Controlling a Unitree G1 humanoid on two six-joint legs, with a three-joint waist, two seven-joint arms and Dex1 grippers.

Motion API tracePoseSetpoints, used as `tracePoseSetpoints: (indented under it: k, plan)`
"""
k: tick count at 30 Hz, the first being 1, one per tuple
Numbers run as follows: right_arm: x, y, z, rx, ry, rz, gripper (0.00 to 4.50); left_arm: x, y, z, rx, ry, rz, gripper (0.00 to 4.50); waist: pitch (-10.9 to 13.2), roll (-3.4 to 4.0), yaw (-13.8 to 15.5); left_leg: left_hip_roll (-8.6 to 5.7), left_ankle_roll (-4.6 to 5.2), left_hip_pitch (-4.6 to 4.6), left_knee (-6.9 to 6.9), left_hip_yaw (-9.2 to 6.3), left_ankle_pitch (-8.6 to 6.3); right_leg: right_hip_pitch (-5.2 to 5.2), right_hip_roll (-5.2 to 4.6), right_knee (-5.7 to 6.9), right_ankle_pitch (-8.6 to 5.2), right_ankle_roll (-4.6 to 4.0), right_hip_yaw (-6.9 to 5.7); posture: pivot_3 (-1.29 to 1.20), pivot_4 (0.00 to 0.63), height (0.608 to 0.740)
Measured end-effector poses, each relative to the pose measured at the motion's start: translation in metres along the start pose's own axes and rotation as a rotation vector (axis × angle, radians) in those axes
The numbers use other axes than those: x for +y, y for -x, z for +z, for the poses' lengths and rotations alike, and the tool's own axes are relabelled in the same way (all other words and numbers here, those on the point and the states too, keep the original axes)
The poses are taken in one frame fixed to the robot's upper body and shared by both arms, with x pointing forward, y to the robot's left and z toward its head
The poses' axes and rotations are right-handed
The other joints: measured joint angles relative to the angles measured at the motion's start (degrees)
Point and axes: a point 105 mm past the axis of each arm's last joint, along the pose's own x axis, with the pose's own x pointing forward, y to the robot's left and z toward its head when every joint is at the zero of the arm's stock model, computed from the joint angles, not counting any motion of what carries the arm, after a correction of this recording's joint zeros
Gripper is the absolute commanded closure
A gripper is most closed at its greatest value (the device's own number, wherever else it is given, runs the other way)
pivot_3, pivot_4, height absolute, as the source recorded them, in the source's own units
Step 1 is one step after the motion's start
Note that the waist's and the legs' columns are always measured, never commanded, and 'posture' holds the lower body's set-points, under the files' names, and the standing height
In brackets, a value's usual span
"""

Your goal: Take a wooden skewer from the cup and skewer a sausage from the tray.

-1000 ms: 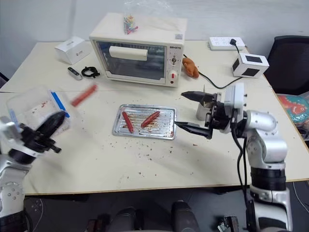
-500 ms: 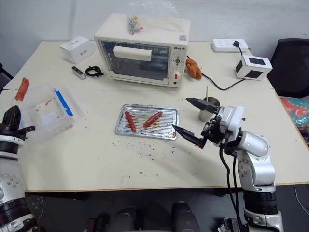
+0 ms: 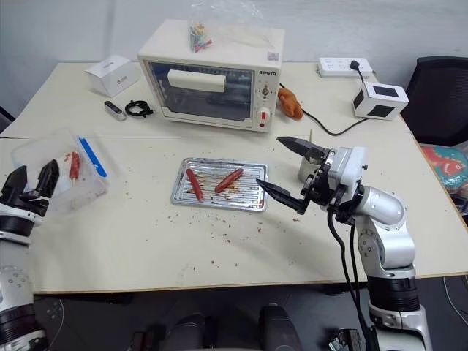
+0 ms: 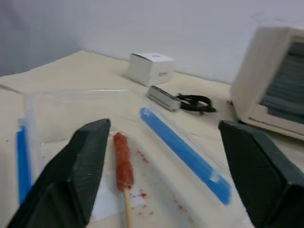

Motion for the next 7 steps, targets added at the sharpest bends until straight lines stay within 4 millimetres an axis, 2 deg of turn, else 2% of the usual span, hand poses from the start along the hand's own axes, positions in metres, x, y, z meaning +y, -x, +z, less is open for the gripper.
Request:
tracePoseSetpoints:
  k: [3,7]
  plan:
    - [0.001,0.006,-0.004,0.051,-0.023,0.039,0.0,-0.033,0.009,0.006,0.093,-0.213,-0.264,0.05,0.0,0.0,0.04,-0.03,0.0,0.01,-0.02,0.01,0.0,0.01,-0.03,-0.12,0.0,-0.01,0.03,0.0,0.15,0.74]
    - [0.013,0.021,-0.017,0.12,-0.066,0.107,0.0,-0.073,0.031,-0.017,0.264,-0.378,-0.594,0.05,0.0,0.02,0.22,-0.07,0.03,0.07,-0.08,0.03,-0.02,0.09,-0.07,-0.32,-0.01,-0.02,0.04,0.0,0.15,0.74]
